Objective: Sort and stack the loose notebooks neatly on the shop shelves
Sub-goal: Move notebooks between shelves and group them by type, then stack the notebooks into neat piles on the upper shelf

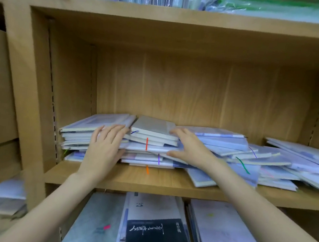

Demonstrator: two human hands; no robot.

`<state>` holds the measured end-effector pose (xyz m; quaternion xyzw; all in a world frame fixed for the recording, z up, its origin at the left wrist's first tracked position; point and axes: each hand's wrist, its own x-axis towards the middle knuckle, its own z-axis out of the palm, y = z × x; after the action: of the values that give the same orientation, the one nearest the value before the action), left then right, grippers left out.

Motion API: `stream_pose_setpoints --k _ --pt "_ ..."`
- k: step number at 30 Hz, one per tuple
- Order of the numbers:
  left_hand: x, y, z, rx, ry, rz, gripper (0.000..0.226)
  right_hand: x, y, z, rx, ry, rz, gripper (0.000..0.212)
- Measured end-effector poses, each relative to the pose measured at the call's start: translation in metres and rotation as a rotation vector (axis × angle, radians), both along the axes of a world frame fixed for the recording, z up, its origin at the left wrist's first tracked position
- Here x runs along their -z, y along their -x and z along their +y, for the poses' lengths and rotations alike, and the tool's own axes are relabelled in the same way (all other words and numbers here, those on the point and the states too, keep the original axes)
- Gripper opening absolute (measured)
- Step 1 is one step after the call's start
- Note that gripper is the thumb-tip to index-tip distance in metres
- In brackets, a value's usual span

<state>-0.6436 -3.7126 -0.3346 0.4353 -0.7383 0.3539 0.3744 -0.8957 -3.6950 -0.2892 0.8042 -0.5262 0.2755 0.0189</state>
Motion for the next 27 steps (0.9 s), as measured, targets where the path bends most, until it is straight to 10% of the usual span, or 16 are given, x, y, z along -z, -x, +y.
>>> stream_pose_setpoints --k 8,16,27 --pt "-0.008 -0.047 -0.004 0.002 -0.214 0.375 0.076 -0.015 -0.037 -0.033 -0.003 0.045 0.162 0.058" --pt "-0.014 -0.073 -0.017 -0.106 -0.301 0.139 0.079 -0.022 -0.036 -0.046 0.055 0.203 0.431 0.053" --pt "-0.045 -0.083 -0.030 -0.067 -0.376 0.110 0.060 -0.035 -0.030 -0.053 0.052 0.295 0.148 0.036"
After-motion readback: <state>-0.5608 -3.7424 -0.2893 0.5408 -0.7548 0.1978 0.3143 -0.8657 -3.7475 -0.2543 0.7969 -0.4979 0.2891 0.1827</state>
